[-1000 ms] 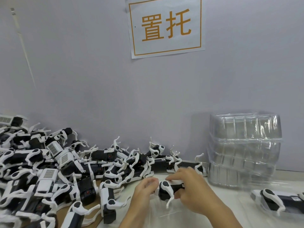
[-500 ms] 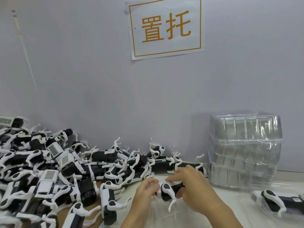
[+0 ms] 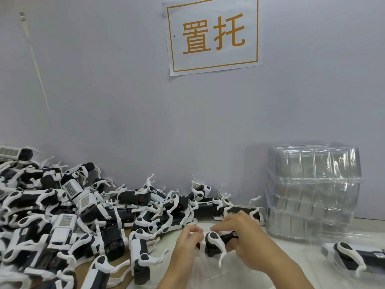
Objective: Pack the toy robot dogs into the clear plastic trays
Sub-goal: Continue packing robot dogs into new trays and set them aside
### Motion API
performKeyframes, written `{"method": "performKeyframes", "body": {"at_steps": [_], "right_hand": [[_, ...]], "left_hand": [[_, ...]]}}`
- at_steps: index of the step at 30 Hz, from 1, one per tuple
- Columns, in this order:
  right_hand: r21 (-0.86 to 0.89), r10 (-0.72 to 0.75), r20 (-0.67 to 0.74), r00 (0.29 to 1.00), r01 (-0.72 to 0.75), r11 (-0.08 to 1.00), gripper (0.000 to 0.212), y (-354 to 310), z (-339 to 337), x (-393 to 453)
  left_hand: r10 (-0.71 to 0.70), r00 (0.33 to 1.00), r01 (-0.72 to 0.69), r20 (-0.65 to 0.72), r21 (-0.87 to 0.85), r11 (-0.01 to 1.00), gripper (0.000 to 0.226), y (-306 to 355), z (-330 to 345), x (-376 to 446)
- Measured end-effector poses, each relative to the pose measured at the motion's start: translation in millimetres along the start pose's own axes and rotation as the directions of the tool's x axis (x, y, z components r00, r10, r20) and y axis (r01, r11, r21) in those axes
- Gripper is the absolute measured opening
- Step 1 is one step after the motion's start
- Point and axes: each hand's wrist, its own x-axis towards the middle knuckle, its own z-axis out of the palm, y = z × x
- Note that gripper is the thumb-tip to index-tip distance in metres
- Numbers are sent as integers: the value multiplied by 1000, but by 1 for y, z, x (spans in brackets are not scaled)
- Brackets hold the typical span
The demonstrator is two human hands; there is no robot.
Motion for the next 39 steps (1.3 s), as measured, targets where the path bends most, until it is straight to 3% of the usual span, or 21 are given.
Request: {"method": "performKeyframes", "body": {"at_steps": [5,8,11,14,17,22,29,33,39], "right_hand": [[103,36,6,999,-36,994,59,1,-1,-2],[128,50,3,999,-50,991,75,1,0,-4],[109,66,5,998,-67,992,77,-1,1,-3],[113,86,22,996,-88,990,66,-4,2,-3],[76,79,21,997,-80,994,55,-3,3,-2],[-60,116,39,993,-113,992,51,-7,6,-1],[-65,130,44,990,-127,990,49,-8,5,-2],[-75,145,64,987,-140,987,49,-9,4,-3],[-48,121,47,992,-119,992,45,-10,1,-5]], "left_hand": [[-4,1000,4,0,16,1000,6,-3,-1,1],[-16,1000,16,-5,24,1000,9,-7,-2,4],[-32,999,33,-2,22,999,5,-1,-1,2],[-37,999,37,5,34,999,22,1,-1,1],[-35,999,35,-1,91,995,7,-1,-2,4],[-10,999,16,-44,136,991,33,-7,-3,10],[-81,997,82,-19,60,995,33,-5,-3,12],[-126,991,132,-51,152,979,30,-4,-5,14],[-5,999,18,-48,277,961,31,3,-1,6]]}}
